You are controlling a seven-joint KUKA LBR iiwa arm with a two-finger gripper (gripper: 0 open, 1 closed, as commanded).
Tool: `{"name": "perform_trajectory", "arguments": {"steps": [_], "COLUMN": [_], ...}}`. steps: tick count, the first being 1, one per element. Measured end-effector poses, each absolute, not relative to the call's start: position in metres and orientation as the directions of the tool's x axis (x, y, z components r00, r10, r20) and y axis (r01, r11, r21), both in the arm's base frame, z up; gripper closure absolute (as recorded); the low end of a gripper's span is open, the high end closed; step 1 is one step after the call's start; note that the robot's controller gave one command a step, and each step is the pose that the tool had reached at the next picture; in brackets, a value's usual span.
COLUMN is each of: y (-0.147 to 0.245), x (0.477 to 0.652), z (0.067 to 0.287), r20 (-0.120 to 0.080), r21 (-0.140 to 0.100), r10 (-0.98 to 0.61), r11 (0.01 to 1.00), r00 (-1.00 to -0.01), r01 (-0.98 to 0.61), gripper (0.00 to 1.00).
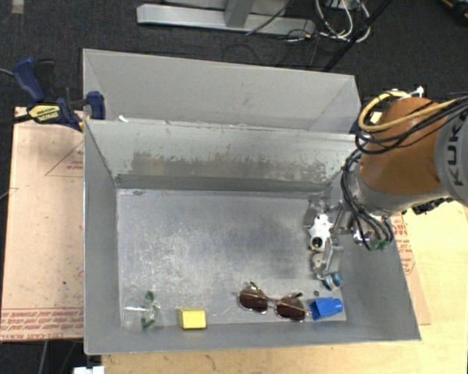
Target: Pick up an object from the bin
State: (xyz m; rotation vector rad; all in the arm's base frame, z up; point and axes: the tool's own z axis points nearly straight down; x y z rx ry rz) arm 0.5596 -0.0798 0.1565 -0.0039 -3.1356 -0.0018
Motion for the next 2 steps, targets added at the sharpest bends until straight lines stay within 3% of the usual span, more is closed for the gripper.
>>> {"name": "perform_trajectory", "arguments": {"steps": [1,2], "y": [-0.079,-0.052], "x": [0.561,0.536], "z": [0.161,0.111], "r20": [-0.001,-0.008], "r21": [0.000,-0.002], "r10": [0.000,-0.232], "r11": [1.000,0.973], "r00": [-1.000,-0.973], "r01": [0.000,-0.232], "gripper": [0.00,0.00]}}
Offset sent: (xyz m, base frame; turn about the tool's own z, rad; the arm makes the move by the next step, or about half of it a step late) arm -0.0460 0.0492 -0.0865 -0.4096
